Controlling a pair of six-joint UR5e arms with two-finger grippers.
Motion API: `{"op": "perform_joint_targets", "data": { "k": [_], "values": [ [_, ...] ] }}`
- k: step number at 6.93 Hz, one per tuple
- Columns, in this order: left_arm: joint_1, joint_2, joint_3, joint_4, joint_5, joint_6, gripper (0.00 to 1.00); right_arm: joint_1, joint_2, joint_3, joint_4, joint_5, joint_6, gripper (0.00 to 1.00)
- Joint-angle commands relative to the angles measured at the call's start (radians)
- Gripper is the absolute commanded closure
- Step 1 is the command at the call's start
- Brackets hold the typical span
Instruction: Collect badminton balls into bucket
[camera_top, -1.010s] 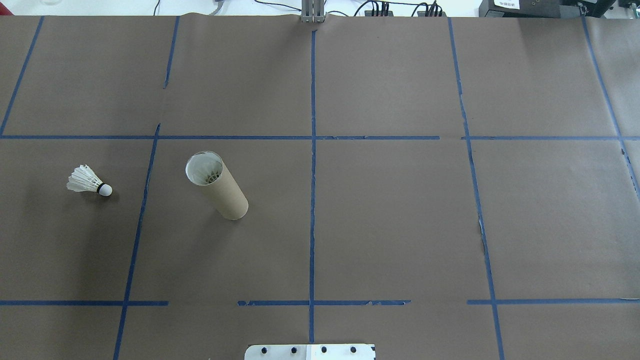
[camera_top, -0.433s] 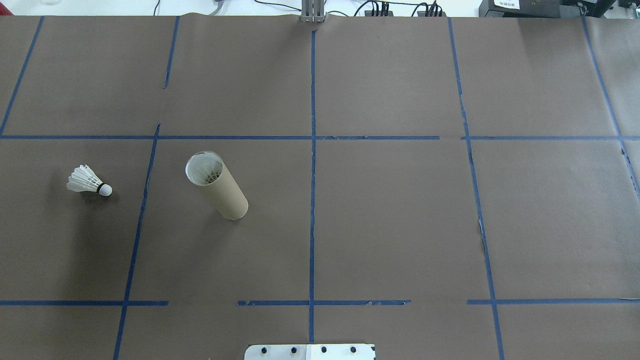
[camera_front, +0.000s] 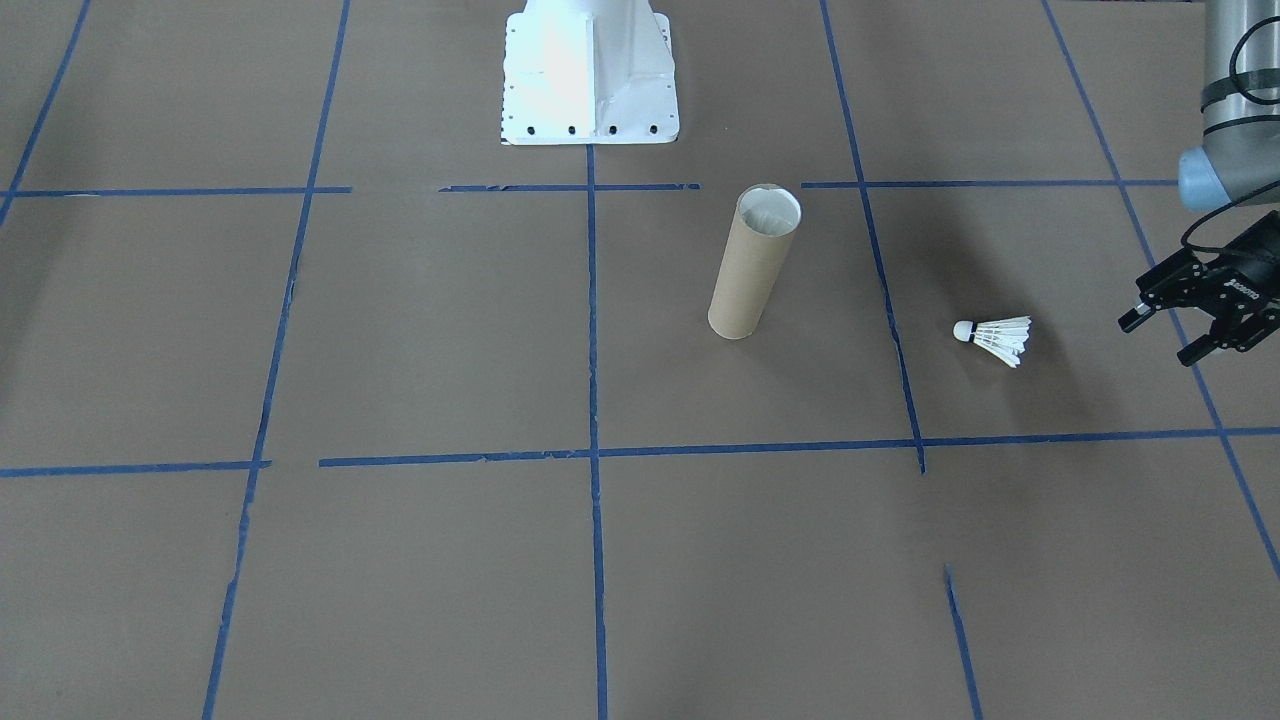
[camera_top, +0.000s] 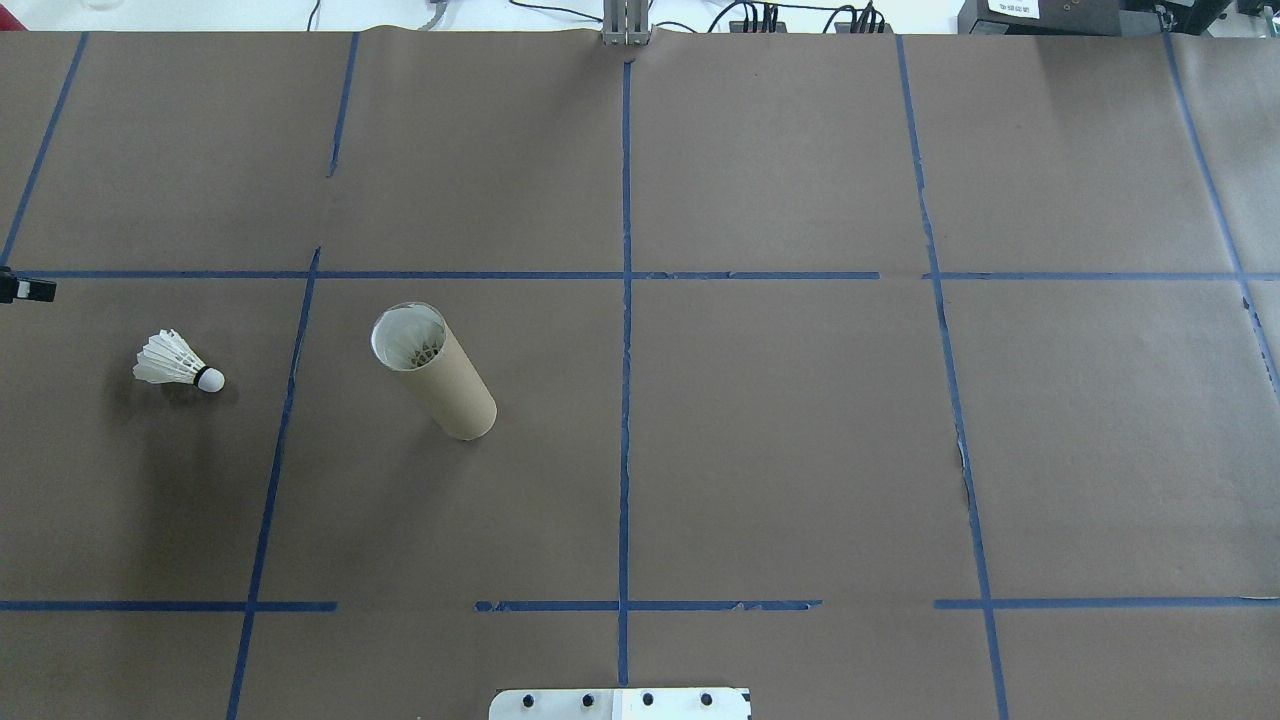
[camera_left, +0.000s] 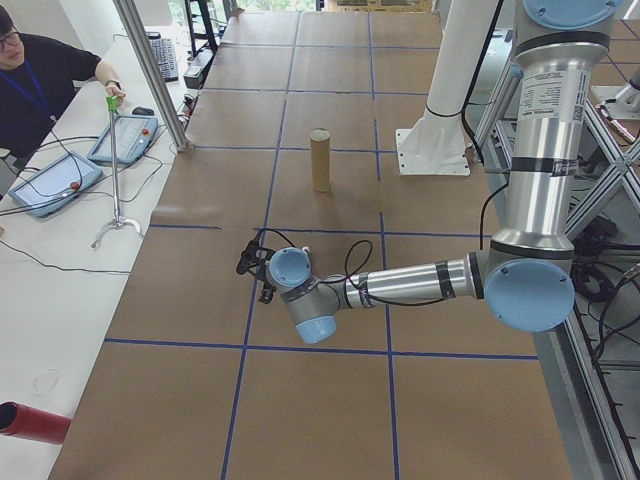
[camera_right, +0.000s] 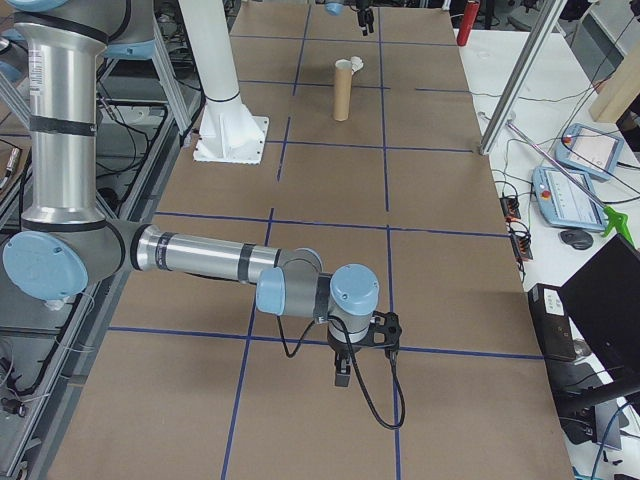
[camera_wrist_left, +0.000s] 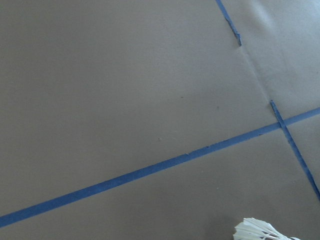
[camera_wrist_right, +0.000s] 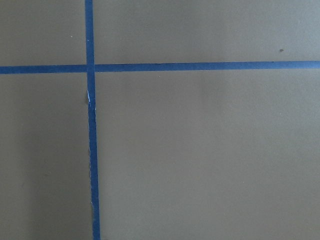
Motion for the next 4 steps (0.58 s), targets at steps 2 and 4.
{"op": "perform_joint_targets", "data": {
  "k": [2,4],
  "values": [
    [0.095,-0.012,0.04,-0.167,0.041,-0.176,0.0,0.0,0.0,0.0,0.0,0.0,0.0,0.0],
    [0.144,-0.044,0.046,-0.165,0.066,-0.285,0.0,0.0,0.0,0.0,0.0,0.0,0.0,0.0]
  ]
}}
